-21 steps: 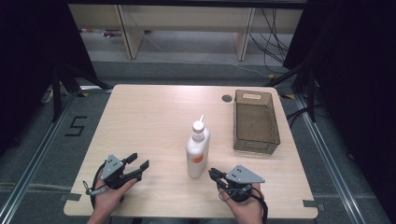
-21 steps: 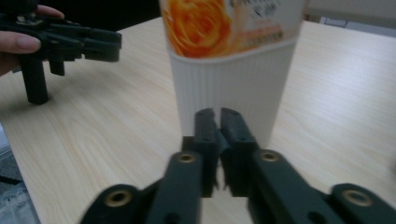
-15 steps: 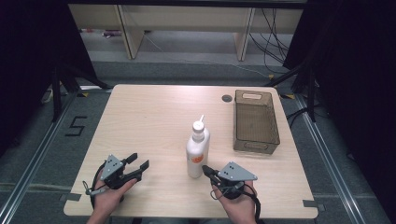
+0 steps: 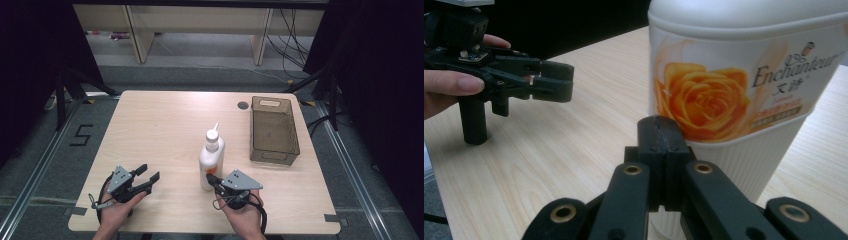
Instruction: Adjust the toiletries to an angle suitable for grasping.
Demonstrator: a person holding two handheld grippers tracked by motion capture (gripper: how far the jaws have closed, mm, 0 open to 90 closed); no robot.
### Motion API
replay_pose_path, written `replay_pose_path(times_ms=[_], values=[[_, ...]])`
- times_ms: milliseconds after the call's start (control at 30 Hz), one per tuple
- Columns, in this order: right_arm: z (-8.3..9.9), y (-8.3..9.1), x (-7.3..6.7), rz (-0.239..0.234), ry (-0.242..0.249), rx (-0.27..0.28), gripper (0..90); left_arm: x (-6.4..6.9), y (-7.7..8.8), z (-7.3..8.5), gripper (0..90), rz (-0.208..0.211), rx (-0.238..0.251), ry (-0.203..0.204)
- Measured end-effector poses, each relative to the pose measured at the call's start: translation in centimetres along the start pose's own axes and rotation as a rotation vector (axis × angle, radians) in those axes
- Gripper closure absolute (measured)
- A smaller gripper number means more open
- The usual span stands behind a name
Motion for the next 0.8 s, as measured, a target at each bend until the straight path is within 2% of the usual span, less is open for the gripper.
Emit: replay_pose_path(times_ms=[33,133,167,200,300,400,467,533,567,633,700,800], values=[[-0.1,0.1,-0.4,-0.015,-0.020,-0.008,90.0,0.0,0.1,0.0,39.0,-0.007,-0.010,-0.003],[-0.2,0.6,-0.4,-0.012,-0.004,0.001,90.0,0.0,0.1,0.0,39.0,-0.006,-0.010,-0.001],[-0.2,1.0,-0.4,0.001,-0.037,-0.010,90.0,0.0,0.0,0.0,39.0,0.002,-0.002,0.003],[-0.3,1.1,0.2,0.007,0.002,0.011,90.0,0.0,-0.1,0.0,39.0,0.004,-0.002,-0.001],[-0.2,1.4,0.7,0.032,-0.022,0.011,90.0,0.1,0.0,0.0,39.0,0.004,-0.001,-0.008],[-0.2,0.7,0.6,0.027,-0.013,0.005,90.0,0.0,0.0,0.0,39.0,-0.005,-0.010,0.001],[-0.1,0.3,0.4,0.005,-0.019,0.015,90.0,0.0,0.0,0.0,39.0,-0.005,-0.010,0.003],[-0.2,0.1,0.1,0.008,-0.029,-0.009,90.0,0.0,0.0,-0.1,39.0,-0.006,-0.014,0.002],[-0.2,-0.2,0.2,-0.001,-0.004,0.008,90.0,0.0,-0.1,-0.1,39.0,-0.004,-0.016,0.002],[-0.2,-0.7,0.2,-0.011,-0.014,0.012,90.0,0.0,-0.1,-0.1,39.0,-0.006,-0.019,0.003],[-0.3,-1.0,0.2,-0.003,0.009,0.005,90.0,-0.1,-0.1,-0.1,39.0,-0.005,-0.017,0.005],[-0.4,-1.5,0.0,-0.009,0.009,0.002,90.0,-0.1,-0.1,-0.1,39.0,-0.004,-0.017,0.006]])
Point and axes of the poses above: each handheld gripper's, and its own axes: y roughly backward along the jaws, z roughly out of its underside, x roughly to its right, the point moved 1 cm from there along -y, roughly forward along the jaws, and after that the axes turned 10 degrees about x, right-handed, at the moved point
